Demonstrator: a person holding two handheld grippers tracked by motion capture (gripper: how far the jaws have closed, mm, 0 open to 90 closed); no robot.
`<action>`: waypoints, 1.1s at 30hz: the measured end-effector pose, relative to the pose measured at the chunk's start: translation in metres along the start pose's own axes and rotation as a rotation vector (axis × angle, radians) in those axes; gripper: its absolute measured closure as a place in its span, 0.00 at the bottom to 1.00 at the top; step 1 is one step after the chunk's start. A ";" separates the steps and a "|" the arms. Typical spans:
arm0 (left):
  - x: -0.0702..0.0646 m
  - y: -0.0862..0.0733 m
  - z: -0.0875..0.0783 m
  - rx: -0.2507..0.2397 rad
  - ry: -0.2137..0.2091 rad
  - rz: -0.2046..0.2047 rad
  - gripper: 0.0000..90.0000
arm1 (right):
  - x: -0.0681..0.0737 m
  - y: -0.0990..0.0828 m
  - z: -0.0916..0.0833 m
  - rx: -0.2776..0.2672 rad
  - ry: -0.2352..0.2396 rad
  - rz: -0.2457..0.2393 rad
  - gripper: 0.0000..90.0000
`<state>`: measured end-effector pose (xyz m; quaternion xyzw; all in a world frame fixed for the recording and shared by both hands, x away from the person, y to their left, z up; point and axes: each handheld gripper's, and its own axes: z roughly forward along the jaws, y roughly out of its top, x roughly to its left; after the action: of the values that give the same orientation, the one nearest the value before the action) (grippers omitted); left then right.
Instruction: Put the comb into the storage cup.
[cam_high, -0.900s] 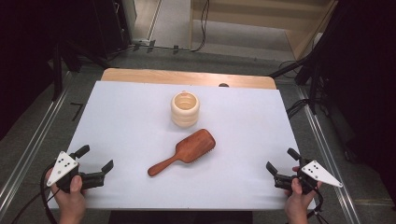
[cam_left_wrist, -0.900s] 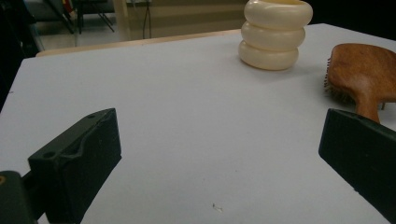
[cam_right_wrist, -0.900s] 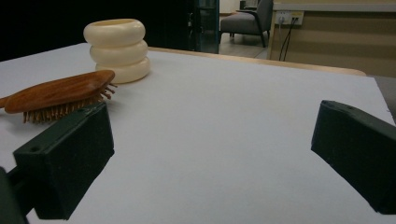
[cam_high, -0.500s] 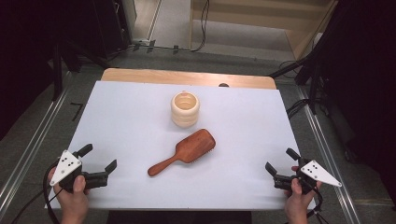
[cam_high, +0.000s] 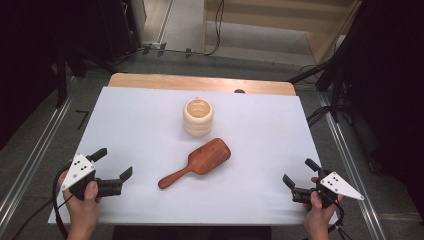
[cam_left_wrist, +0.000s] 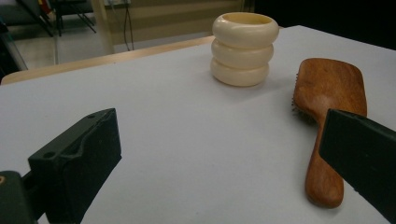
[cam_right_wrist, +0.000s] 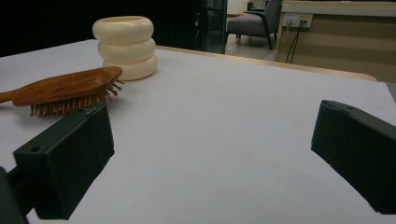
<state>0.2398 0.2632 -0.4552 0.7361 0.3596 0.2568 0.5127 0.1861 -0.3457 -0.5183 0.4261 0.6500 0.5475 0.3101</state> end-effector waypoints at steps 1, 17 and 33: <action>-0.001 0.002 0.002 -0.001 -0.006 0.003 0.00 | 0.000 0.000 0.000 0.000 0.001 0.002 0.00; -0.013 0.027 0.029 0.044 -0.063 0.048 0.00 | 0.000 0.000 0.001 -0.001 0.018 -0.003 0.00; -0.024 0.047 0.051 0.086 -0.109 0.081 0.00 | 0.000 0.000 0.001 0.001 0.022 -0.004 0.00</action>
<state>0.2752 0.2051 -0.4289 0.7843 0.3120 0.2210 0.4885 0.1870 -0.3454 -0.5184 0.4190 0.6546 0.5511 0.3037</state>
